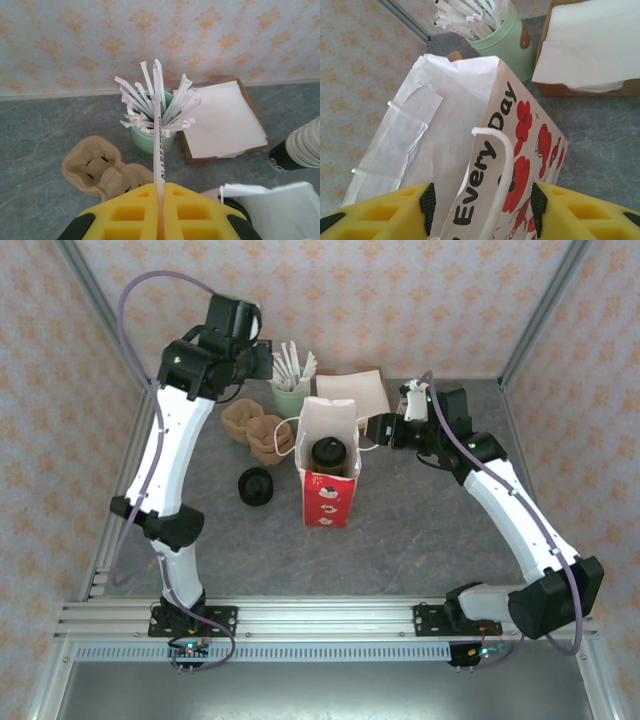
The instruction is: Pack the takeout coffee
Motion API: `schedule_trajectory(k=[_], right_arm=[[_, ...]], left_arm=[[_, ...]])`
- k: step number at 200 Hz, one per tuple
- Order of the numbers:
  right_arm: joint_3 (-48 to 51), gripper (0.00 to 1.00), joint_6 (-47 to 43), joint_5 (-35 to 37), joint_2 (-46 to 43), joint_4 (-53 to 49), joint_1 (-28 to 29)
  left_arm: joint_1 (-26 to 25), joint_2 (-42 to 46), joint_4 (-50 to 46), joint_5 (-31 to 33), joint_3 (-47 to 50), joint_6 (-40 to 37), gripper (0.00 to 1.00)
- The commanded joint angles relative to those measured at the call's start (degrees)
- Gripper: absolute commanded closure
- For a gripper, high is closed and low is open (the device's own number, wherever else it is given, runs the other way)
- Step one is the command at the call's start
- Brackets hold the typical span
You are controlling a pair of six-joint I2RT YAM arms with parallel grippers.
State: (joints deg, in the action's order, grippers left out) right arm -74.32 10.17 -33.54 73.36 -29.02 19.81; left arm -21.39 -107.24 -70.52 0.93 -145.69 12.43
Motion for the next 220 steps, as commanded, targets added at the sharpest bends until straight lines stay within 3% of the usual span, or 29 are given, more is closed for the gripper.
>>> schedule_trajectory(k=[1, 44, 82, 123, 169, 220], right_arm=[[-3.9, 0.43, -4.0, 3.7, -0.6, -1.4, -0.3], [-9.5, 0.39, -3.3, 10.8, 2.7, -3.2, -0.7], [-18.6, 0.41, 0.9, 9.0, 8.9, -5.8, -4.6], [-31.4, 0.42, 1.6, 7.0, 17.4, -12.1, -6.0], [-44.7, 0.41, 0.0, 4.9, 27.4, -18.9, -6.0], [-57.8, 0.41, -2.3, 7.4, 37.7, -22.6, -6.0]], left_arm=[[-0.6, 3.9, -0.2, -3.6, 3.1, 2.4, 0.92], [-1.0, 13.1, 3.2, -8.2, 9.9, 3.2, 0.92], [-2.4, 19.1, 3.6, -12.7, 12.6, 3.2, 0.92], [-7.6, 21.2, 0.6, -16.6, 13.1, 4.2, 0.92], [-14.9, 20.2, -5.5, -15.2, 16.0, 3.2, 0.92], [-19.3, 16.7, -12.2, -12.4, 15.7, 0.0, 0.92]])
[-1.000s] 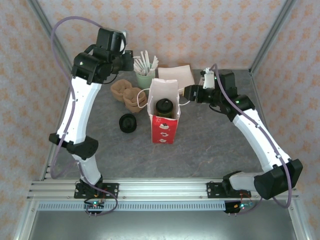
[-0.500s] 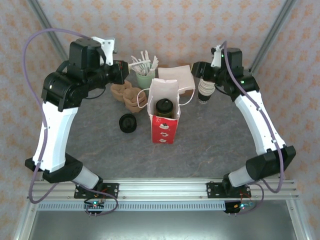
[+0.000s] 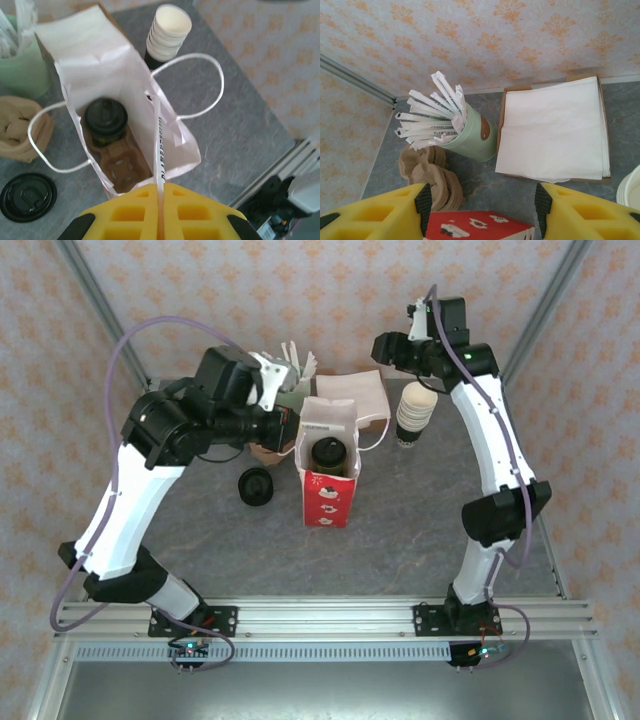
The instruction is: Pack the takeout coffee
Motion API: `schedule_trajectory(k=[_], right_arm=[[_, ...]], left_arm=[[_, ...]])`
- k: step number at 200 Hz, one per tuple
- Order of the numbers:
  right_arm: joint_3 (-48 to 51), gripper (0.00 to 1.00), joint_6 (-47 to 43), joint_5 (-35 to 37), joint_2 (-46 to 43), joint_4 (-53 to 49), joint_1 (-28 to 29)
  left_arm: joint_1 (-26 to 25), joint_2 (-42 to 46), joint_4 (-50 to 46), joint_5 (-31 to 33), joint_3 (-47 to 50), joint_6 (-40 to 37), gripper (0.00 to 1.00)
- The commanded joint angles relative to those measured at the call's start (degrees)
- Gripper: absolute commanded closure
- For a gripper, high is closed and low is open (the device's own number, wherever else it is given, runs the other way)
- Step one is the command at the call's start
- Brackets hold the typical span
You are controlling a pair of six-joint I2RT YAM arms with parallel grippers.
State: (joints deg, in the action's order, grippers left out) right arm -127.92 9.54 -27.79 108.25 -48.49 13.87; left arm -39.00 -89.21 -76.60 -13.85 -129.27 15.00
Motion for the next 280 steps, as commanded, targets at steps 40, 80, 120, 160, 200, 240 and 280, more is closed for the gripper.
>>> schedule_trajectory(k=[40, 80, 120, 160, 200, 240, 280], right_arm=[[-10.8, 0.43, -1.0, 1.7, 9.6, -4.2, 0.0], [-13.3, 0.48, 0.4, 1.4, 14.1, -5.4, 0.3], [-12.5, 0.48, 0.7, 5.5, 16.4, -6.3, 1.7], [-13.6, 0.48, -0.3, 7.0, 19.0, -6.1, 2.9], [-14.8, 0.48, 0.1, 9.3, 21.9, -6.1, 3.2], [-18.1, 0.49, -0.1, 12.0, 25.4, -7.3, 3.4], [-20.4, 0.49, 0.1, 14.1, 25.9, -7.0, 4.0]], left_arm=[[-3.4, -2.4, -8.7, 2.9, 0.9, -3.5, 0.92], [-4.8, -4.7, -10.6, 3.0, 1.0, -4.8, 0.92], [-5.0, -6.8, -11.5, 3.1, 0.8, -4.9, 0.84], [-4.8, -5.9, -8.3, 6.0, -0.7, -2.5, 0.43], [-3.3, -4.1, -1.3, 8.3, -0.9, 1.5, 0.37], [-2.0, -1.7, 1.9, 10.9, -0.2, 2.7, 0.34], [-0.8, 5.5, 12.4, 18.3, 13.3, 3.4, 0.33]])
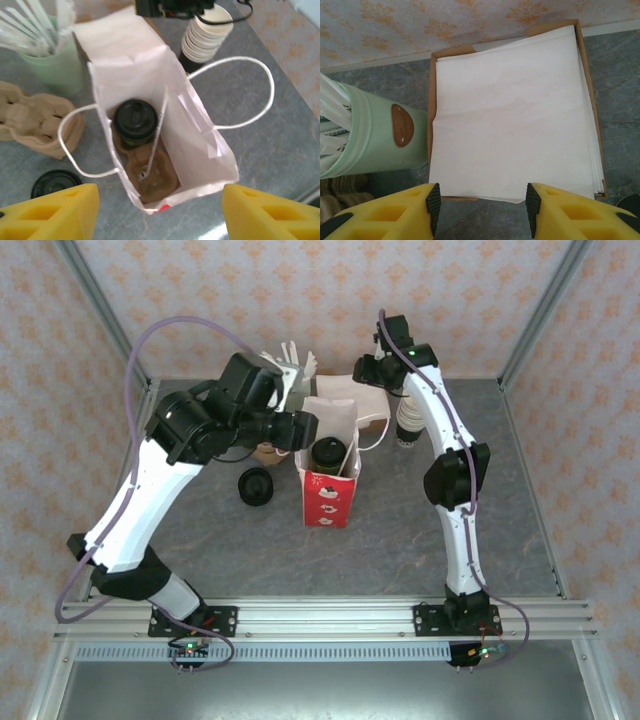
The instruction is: Pack the takeout coffee
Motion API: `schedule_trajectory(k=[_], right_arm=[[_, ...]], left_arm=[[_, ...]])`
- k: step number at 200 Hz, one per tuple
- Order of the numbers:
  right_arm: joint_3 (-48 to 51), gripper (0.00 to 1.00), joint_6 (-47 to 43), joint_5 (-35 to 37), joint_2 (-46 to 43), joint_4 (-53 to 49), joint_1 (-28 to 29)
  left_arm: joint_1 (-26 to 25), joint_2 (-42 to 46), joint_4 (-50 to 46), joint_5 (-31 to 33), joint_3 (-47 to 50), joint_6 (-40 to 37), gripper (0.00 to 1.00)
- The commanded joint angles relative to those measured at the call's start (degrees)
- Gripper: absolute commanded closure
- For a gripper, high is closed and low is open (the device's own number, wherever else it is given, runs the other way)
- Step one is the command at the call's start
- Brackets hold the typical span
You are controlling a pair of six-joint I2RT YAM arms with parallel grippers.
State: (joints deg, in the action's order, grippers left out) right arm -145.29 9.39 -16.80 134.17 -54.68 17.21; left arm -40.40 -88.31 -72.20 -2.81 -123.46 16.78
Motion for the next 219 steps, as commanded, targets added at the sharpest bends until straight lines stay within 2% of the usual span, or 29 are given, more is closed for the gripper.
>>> schedule_trajectory(k=[1, 41, 104, 155, 219], right_arm=[[-3.0, 0.49, 0.3, 3.1, -0.1, -0.8, 0.7], [-4.7, 0.5, 1.4, 4.2, 0.0, -3.6, 1.2], [-4.6, 0.53, 1.4, 4.9, 2.4, -6.3, 3.2], [-4.2, 0.53, 1.8, 7.5, 5.7, -3.6, 4.8], [-6.0, 0.52, 1.8, 12.6, 11.7, 0.9, 5.1]], left_arm=[[0.7, 4.9, 8.2, 7.6, 8.0, 1.7, 0.33], [1.6, 10.7, 14.6, 12.7, 19.0, 2.5, 0.33], [1.6, 22.2, 22.3, 14.9, 37.0, 2.6, 0.33], [1.6, 25.1, 19.9, 19.0, 40.0, 0.6, 0.33], [1.6, 25.2, 21.8, 17.6, 42.2, -0.1, 0.33]])
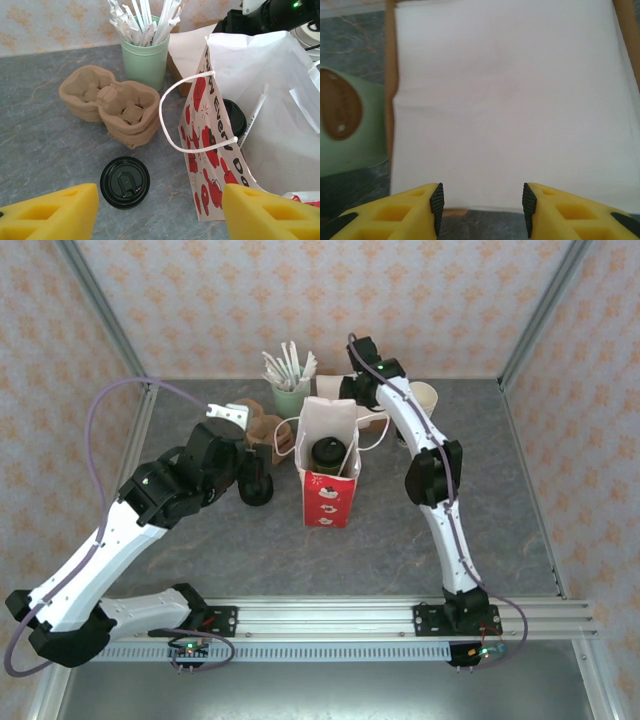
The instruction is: Pack the takeout coffee
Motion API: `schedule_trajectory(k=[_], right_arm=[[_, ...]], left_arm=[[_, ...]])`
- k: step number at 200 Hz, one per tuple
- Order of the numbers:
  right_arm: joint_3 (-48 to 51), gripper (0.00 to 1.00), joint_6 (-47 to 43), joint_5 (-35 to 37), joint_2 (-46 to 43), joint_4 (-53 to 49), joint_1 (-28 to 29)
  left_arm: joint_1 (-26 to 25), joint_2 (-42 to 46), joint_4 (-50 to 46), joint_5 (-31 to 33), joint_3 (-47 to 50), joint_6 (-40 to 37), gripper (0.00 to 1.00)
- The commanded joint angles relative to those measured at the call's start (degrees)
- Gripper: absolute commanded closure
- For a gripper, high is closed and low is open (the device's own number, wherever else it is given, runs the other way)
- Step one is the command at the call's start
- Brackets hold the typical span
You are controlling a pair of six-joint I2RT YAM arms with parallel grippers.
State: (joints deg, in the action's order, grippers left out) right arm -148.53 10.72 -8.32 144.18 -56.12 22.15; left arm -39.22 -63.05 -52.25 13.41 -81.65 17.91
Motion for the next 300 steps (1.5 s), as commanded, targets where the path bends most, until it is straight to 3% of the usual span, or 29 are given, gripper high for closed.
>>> schedule_trajectory(k=[1, 56, 114, 194, 263, 284, 300], right_arm=[[-2.7, 0.52, 0.5, 4.2, 1.7, 2.5, 0.2], [-2.6, 0.51, -0.6, 8.5, 5.1, 6.9, 1.1], [-3.6, 0.43, -2.6, 13.9, 7.5, 10.2, 1.6], [-4.4, 0.38, -3.6, 15.7, 10.8, 11.3, 1.5], [-4.3, 0.39, -3.3, 16.1, 12.7, 12.1, 1.6], [-4.2, 0.42, -3.3, 16.4, 12.7, 12.1, 1.5], [-4.3, 0.5, -3.4, 16.2, 12.6, 12.2, 1.4]], left_arm=[[0.4, 0.0, 1.8, 1.4, 0.4, -1.3, 0.33], [0.4, 0.0, 1.6, 1.8, 0.6, -1.7, 0.33], [0.4, 1.9, 0.3, 2.7, 1.1, -1.6, 0.33], [0.4, 3.5, 0.0, 2.9, 1.7, -1.3, 0.33], [0.4, 4.2, 0.0, 2.5, 1.9, -1.3, 0.33], [0.4, 4.4, 0.0, 2.8, 2.0, -1.3, 0.33], [0.4, 4.2, 0.1, 2.6, 2.0, -1.4, 0.33]])
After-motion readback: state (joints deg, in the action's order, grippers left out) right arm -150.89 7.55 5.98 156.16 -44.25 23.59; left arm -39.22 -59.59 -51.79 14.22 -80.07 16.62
